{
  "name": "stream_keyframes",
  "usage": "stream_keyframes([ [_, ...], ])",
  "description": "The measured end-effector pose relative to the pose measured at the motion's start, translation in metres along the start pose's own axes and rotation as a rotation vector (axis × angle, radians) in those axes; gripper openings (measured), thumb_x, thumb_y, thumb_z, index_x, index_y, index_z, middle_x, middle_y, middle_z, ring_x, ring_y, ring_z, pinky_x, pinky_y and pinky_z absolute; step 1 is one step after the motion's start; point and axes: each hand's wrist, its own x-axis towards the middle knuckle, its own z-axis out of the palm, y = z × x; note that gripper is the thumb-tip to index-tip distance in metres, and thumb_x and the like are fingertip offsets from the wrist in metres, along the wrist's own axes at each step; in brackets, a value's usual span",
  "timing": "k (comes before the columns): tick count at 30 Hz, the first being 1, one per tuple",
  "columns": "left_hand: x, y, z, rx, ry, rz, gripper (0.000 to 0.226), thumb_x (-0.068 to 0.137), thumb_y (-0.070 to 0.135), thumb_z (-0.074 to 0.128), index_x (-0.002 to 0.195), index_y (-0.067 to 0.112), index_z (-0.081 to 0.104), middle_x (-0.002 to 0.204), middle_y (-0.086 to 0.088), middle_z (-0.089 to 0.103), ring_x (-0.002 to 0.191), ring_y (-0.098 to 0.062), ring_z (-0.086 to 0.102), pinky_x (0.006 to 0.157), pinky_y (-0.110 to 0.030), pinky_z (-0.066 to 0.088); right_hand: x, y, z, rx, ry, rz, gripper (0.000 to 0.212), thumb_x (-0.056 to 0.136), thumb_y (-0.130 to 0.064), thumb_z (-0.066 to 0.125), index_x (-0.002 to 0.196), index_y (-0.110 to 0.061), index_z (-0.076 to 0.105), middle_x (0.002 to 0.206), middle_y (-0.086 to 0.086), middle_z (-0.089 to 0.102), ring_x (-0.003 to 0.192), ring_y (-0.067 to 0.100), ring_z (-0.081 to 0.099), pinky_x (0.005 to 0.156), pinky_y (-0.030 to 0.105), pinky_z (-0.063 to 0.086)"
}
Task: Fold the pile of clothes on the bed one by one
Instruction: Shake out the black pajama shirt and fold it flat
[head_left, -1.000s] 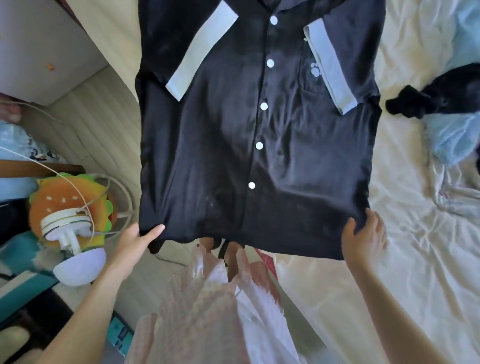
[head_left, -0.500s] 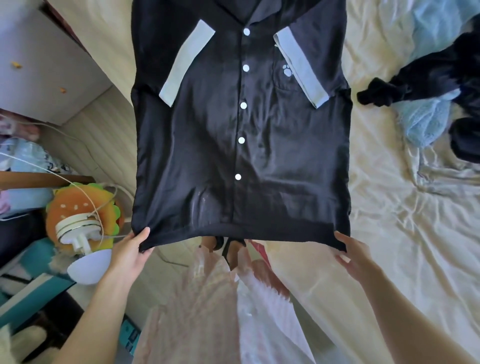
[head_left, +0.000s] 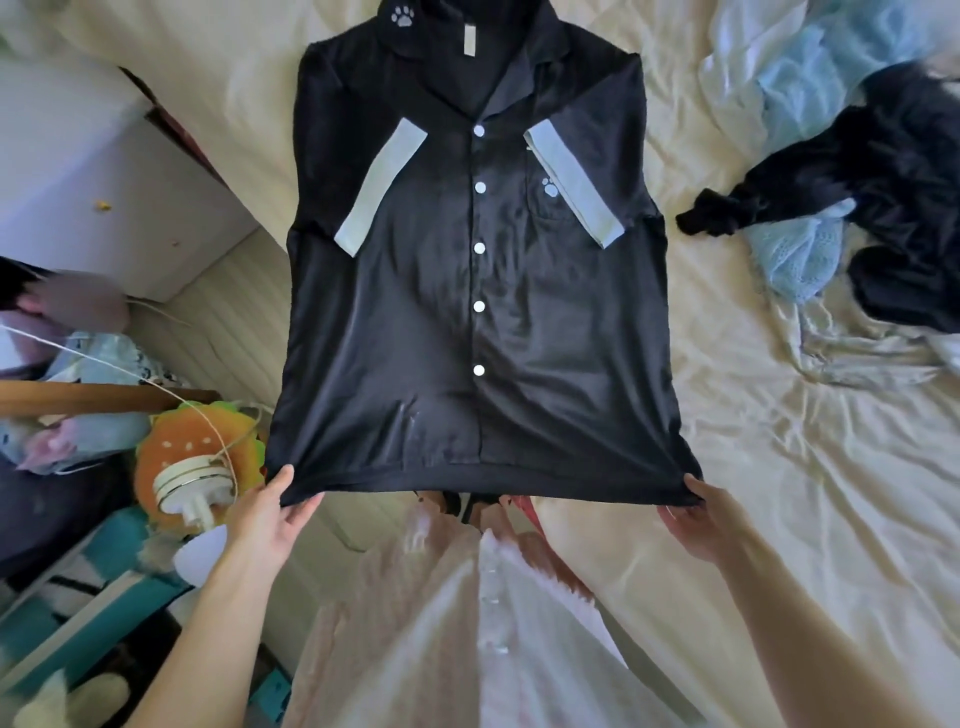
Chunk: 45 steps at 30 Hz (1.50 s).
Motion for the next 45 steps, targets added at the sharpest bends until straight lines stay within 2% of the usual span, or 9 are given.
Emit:
stream_keyframes([
  [4,-0.014,0.027,0.018,-0.02,-0.046,0.041,0.019,0.096,0.011,0.053,0.113,0.004,0.054,0.12,-0.014,0.054,0.096,-0.029,0.059,0.076,-0.038,0.051,-0.017,-0.018,0.018,0.04,-0.081,-0.15,0.009,0.095,-0.015,0.052,0.099,-0.012,0.059,0.093,0.003,0.06,0.084,0.016,0.06,0.074,0.031,0.049],
  [7,-0.024,0.052,0.041,-0.125,-0.087,0.087,0.035,0.093,0.008,0.056,0.126,0.003,0.047,0.113,-0.017,0.056,0.088,-0.028,0.061,0.063,-0.033,0.056,-0.028,-0.038,0.04,0.077,-0.162,-0.249,0.007,0.095,-0.017,0.052,0.095,-0.015,0.058,0.096,0.0,0.061,0.088,0.016,0.061,0.087,0.033,0.047],
  [14,-0.023,0.112,0.115,-0.105,-0.111,0.253,0.004,0.089,0.0,0.059,0.088,0.002,0.056,0.094,-0.016,0.061,0.084,-0.025,0.064,0.063,-0.032,0.059,-0.031,-0.099,0.105,0.072,-0.266,-0.398,0.015,0.096,-0.018,0.051,0.082,-0.015,0.046,0.076,-0.002,0.044,0.073,0.014,0.052,0.073,0.03,0.047],
  [18,-0.01,0.149,0.158,-0.161,-0.141,0.283,0.004,0.088,-0.001,0.061,0.09,-0.001,0.057,0.092,-0.016,0.06,0.082,-0.025,0.063,0.068,-0.032,0.06,-0.029,-0.132,0.146,0.089,-0.319,-0.406,0.01,0.097,-0.021,0.052,0.103,-0.013,0.051,0.086,-0.002,0.051,0.08,0.012,0.055,0.07,0.025,0.048],
  [21,0.008,0.182,0.193,-0.135,-0.174,0.308,0.029,0.093,0.001,0.053,0.122,-0.003,0.052,0.097,-0.013,0.059,0.092,-0.022,0.063,0.075,-0.027,0.058,-0.029,-0.162,0.181,0.124,-0.365,-0.431,0.018,0.098,-0.022,0.048,0.115,-0.015,0.049,0.094,-0.003,0.054,0.087,0.011,0.057,0.076,0.024,0.051],
  [25,0.036,0.229,0.238,-0.216,-0.157,0.248,0.002,0.091,0.004,0.059,0.09,0.003,0.058,0.097,-0.014,0.058,0.085,-0.023,0.062,0.058,-0.023,0.056,-0.024,-0.211,0.236,0.238,-0.337,-0.424,0.013,0.1,-0.021,0.046,0.11,-0.015,0.052,0.096,-0.001,0.056,0.087,0.014,0.06,0.071,0.029,0.054],
  [28,0.061,0.263,0.269,-0.315,-0.15,0.23,0.003,0.09,0.002,0.06,0.09,0.002,0.057,0.098,-0.015,0.058,0.084,-0.025,0.062,0.055,-0.027,0.056,-0.015,-0.248,0.276,0.331,-0.299,-0.393,0.016,0.1,-0.021,0.046,0.111,-0.011,0.052,0.097,0.001,0.059,0.086,0.016,0.062,0.058,0.032,0.054],
  [33,0.097,0.314,0.312,-0.416,-0.17,0.226,0.005,0.092,0.004,0.057,0.087,0.003,0.057,0.093,-0.012,0.058,0.08,-0.021,0.061,0.057,-0.026,0.056,0.003,-0.305,0.333,0.453,-0.264,-0.361,0.03,0.099,-0.022,0.049,0.125,-0.009,0.052,0.119,0.004,0.06,0.103,0.021,0.063,0.062,0.036,0.057],
  [45,0.165,0.384,0.396,-0.48,-0.1,0.254,0.021,0.087,-0.002,0.062,0.107,0.001,0.059,0.092,-0.011,0.061,0.076,-0.023,0.063,0.051,-0.025,0.055,0.035,-0.391,0.431,0.343,-0.216,-0.374,0.02,0.099,-0.022,0.046,0.084,-0.01,0.052,0.086,0.0,0.059,0.075,0.015,0.06,0.055,0.032,0.058],
])
